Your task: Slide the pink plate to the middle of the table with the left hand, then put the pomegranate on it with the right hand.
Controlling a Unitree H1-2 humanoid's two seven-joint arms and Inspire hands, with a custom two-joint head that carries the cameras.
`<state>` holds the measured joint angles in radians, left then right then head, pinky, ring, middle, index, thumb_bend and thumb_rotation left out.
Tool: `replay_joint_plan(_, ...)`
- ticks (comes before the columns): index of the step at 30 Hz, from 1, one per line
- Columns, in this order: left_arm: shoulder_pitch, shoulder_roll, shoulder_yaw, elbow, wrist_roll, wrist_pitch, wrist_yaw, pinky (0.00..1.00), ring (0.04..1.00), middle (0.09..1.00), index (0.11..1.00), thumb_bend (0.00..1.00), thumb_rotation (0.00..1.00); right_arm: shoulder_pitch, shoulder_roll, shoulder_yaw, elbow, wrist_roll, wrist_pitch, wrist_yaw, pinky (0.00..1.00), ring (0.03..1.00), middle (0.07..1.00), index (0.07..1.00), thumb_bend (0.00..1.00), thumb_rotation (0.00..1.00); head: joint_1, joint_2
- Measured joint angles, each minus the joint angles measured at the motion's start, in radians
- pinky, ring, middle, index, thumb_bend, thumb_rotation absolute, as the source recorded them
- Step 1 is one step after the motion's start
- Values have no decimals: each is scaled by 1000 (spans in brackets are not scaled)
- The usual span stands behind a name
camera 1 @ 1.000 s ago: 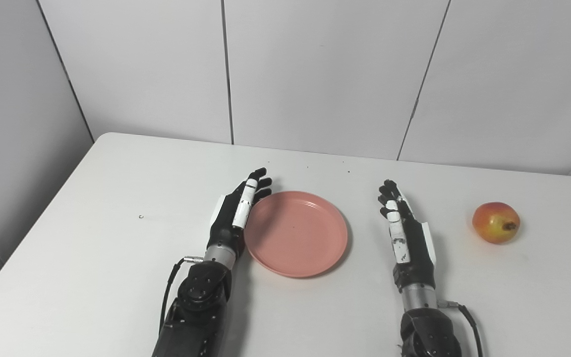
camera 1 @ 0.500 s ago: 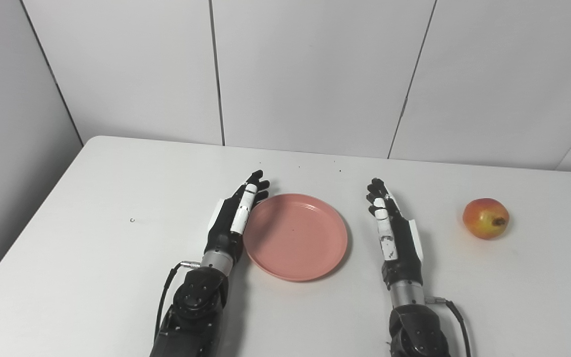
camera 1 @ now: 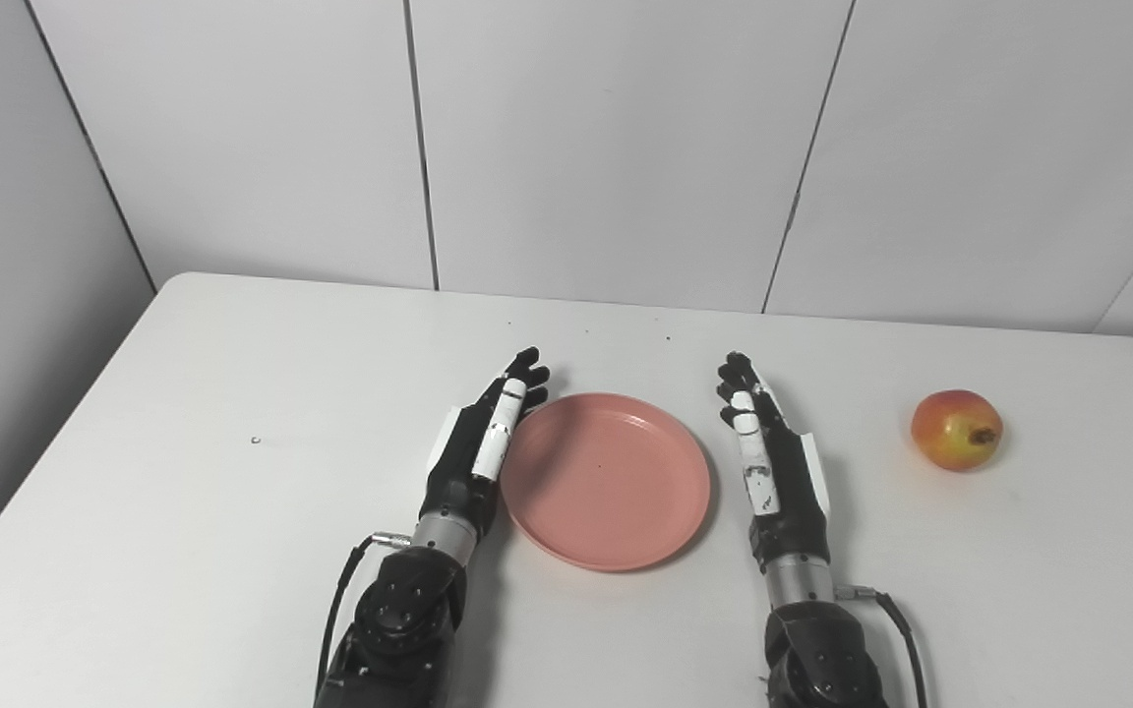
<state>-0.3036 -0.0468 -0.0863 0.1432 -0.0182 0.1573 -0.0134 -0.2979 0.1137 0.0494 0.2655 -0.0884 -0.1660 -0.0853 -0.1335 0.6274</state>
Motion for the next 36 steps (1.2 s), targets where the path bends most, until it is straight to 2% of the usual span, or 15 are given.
replay_joint_plan(30, 11, 2, -7, -5, -24, -4, -50, 879, 895, 895, 882, 394, 1000, 3, 9, 7, -3, -18, 0, -10, 905, 904, 900, 898, 608, 988, -3, 3)
replay_joint_plan(33, 11, 2, -8, -5, -24, -4, -50, 894, 900, 897, 883, 390, 1000, 3, 8, 10, -4, -40, 0, -18, 895, 915, 906, 913, 610, 998, -2, 3)
replay_joint_plan(36, 11, 2, -11, -5, -22, -5, -50, 886, 897, 895, 882, 389, 1000, 8, 3, 27, -12, -111, 0, -53, 899, 928, 915, 921, 628, 1000, -2, 3)
